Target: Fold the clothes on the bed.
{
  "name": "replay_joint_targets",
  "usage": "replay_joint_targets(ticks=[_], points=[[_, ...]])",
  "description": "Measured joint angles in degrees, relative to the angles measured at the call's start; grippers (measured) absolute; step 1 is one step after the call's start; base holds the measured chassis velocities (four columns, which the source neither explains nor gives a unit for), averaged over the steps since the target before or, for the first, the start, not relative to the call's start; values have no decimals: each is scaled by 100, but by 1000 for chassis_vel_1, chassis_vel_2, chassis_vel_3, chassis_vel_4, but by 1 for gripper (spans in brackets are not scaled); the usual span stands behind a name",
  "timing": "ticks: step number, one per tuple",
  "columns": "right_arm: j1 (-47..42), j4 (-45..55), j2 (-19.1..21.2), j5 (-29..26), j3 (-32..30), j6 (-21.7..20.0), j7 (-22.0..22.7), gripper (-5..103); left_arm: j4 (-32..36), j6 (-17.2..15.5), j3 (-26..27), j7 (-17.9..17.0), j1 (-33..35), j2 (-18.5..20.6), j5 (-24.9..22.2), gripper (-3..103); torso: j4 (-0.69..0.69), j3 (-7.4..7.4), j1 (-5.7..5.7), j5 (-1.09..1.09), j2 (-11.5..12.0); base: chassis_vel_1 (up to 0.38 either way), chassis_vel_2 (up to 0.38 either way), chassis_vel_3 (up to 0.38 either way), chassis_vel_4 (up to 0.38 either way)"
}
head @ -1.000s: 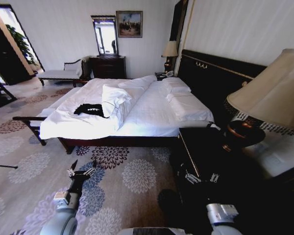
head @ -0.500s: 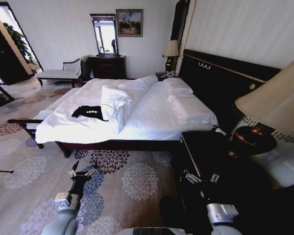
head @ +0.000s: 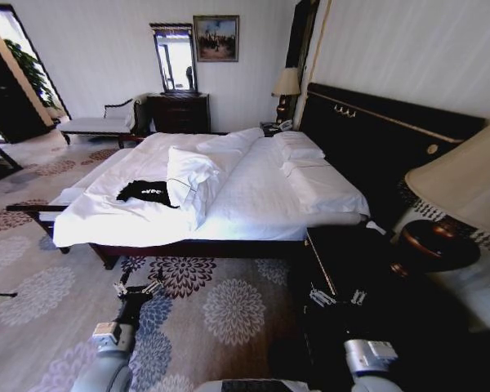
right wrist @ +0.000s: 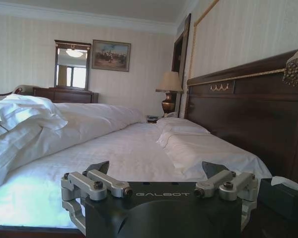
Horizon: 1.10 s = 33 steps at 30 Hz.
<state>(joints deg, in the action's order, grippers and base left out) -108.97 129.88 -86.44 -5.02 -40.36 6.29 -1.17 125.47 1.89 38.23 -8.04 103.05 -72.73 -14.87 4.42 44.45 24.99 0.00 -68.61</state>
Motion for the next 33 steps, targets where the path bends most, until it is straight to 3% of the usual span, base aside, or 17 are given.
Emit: replay_joint_targets(ticks=[6, 10, 33], points=[[2, -2, 2, -4, 4, -2, 4, 100, -17, 54, -14, 10, 12, -2, -16, 100, 0, 0, 0, 0, 0, -128, 67, 81, -132], [2, -12, 2, -4, 17, -5, 4, 100, 69, 24, -56, -41, -3, -9, -434, 100, 1, 0, 0, 0, 0, -147, 59, 67, -145], [7, -50, -24, -1, 116, -19, -24, 100, 48, 90, -249, 40, 86, -4, 27, 100, 0, -1, 0, 0, 0, -110, 102, 101, -107]])
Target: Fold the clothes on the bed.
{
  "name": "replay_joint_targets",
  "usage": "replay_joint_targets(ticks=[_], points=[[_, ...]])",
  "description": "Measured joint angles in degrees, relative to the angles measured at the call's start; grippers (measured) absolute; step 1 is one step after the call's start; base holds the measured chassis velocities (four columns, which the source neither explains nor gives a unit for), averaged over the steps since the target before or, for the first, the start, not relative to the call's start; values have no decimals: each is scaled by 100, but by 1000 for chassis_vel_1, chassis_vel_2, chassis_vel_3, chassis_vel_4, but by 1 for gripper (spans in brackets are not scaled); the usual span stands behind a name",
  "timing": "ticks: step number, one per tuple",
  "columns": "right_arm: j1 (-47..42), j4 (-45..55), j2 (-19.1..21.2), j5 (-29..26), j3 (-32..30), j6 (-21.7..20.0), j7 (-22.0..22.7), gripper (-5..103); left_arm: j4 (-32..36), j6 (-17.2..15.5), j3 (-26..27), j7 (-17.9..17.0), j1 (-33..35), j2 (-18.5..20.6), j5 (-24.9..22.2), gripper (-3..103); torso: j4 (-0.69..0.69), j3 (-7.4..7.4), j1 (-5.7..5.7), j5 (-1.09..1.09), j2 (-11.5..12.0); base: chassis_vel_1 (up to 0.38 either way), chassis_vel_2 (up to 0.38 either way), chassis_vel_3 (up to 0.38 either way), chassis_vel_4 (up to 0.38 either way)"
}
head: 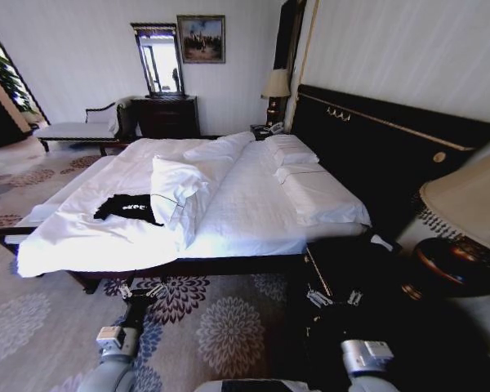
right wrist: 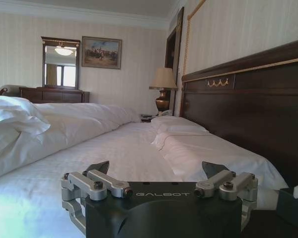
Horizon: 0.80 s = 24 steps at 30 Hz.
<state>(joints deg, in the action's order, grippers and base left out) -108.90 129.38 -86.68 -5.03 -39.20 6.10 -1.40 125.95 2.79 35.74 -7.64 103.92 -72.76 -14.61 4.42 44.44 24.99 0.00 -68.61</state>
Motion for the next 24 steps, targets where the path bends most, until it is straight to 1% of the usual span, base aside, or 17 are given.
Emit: replay_joint_targets(ticks=[13, 24], points=[[18, 17, -112, -136, 38, -90, -7, 100, -45, 2, 39, 27, 51, -50, -2, 100, -1, 0, 0, 0, 0, -86, 87, 94, -86], [18, 12, -126, -153, 26, -108, -6, 100, -83, 7, 1, 30, 38, -70, -8, 100, 0, 1, 0, 0, 0, -96, 98, 85, -105]])
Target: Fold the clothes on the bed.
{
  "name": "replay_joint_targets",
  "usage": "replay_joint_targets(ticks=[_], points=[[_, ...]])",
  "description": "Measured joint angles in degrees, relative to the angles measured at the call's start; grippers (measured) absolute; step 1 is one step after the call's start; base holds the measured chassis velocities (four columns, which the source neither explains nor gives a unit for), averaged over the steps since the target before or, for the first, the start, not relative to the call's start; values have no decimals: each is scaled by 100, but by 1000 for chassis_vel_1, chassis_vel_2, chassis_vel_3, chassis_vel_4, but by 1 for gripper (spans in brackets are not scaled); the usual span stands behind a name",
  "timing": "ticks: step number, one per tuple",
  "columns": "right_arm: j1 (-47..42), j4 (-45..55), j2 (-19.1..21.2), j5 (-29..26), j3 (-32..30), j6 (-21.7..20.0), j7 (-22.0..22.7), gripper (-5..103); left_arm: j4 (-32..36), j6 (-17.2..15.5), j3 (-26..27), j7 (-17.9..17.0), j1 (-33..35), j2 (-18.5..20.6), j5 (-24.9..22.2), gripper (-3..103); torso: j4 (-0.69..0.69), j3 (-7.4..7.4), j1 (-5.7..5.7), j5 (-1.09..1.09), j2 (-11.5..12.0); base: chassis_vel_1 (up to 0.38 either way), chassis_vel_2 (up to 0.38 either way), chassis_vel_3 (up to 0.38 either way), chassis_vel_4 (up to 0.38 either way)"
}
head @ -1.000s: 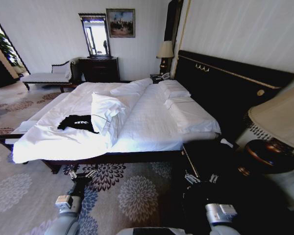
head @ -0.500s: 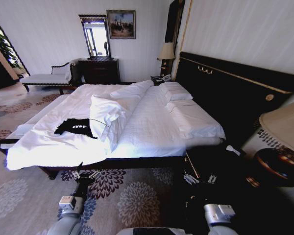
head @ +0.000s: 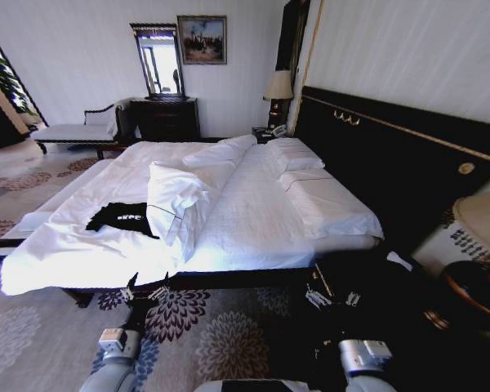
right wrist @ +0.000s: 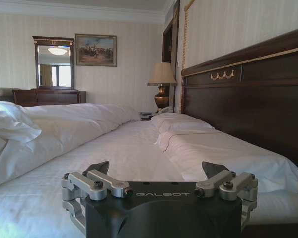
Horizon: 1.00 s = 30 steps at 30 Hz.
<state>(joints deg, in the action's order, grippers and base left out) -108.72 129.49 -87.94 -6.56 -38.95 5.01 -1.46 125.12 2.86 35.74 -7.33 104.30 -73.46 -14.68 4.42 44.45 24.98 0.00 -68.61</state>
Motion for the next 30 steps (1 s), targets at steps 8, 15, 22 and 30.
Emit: replay_joint_targets(ticks=[8, 15, 22, 30], points=[[8, -30, -25, 42, 29, 0, 1, 100, 0, -1, 23, 0, 5, 13, -66, 100, -1, 0, 1, 0, 1, -113, 116, 123, -106], [17, -45, -23, 53, 33, 2, 2, 100, 0, -11, 18, -1, 4, 9, -76, 100, 0, 0, 0, 0, 0, -99, 98, 102, -93], [17, -47, -12, 52, 26, 3, 2, 100, 6, -28, -12, -5, -24, 0, -76, 100, 0, 0, 0, 0, 0, -87, 80, 91, -98], [18, -36, -22, 40, 49, -21, 5, 100, 19, -29, 14, -8, 31, -3, -77, 100, -1, 0, 0, 0, 0, -91, 93, 97, -89]])
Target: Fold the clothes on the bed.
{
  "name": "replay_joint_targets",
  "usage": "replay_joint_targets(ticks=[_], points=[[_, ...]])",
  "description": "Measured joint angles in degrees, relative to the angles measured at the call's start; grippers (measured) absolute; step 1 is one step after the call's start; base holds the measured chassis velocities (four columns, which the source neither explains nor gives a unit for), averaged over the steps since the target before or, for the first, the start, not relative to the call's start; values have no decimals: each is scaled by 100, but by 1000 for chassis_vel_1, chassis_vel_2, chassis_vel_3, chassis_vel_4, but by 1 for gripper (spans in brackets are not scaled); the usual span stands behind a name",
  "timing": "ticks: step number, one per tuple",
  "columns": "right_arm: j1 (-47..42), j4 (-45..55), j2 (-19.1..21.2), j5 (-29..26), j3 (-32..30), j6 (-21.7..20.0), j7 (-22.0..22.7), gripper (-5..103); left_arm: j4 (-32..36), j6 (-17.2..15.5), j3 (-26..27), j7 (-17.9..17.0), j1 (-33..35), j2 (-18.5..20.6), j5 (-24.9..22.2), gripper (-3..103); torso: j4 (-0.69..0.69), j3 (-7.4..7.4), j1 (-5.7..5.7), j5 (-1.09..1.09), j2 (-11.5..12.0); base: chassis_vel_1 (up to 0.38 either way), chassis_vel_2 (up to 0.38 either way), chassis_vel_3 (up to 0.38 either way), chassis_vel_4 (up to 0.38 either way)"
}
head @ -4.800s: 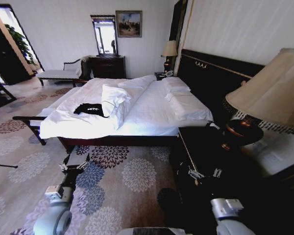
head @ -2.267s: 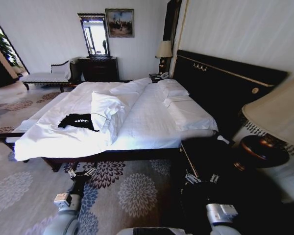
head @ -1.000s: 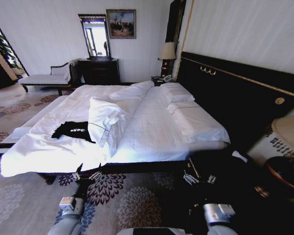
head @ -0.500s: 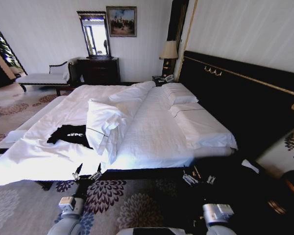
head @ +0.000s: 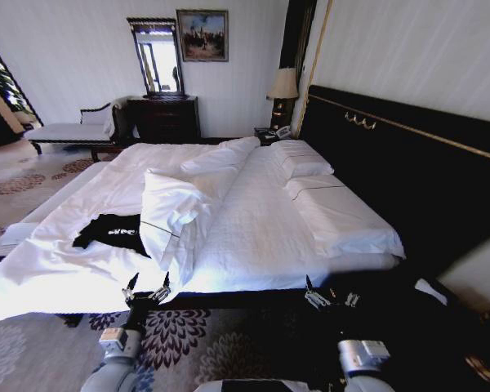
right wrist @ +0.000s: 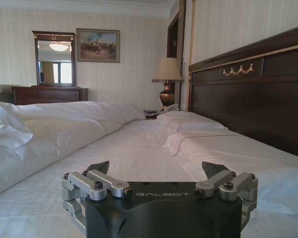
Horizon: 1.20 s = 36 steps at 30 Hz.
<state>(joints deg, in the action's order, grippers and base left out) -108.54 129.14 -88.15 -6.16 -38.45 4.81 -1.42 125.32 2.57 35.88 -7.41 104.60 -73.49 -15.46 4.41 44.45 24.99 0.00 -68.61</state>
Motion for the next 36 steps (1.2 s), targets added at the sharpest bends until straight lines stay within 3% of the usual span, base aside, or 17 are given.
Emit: replay_joint_targets(ticks=[36], points=[[20, 7, 14, -22, 71, -132, 83, 100, -44, -26, -44, -37, -79, 103, 14, 100, 0, -1, -1, 0, 0, -50, 56, 51, -56]])
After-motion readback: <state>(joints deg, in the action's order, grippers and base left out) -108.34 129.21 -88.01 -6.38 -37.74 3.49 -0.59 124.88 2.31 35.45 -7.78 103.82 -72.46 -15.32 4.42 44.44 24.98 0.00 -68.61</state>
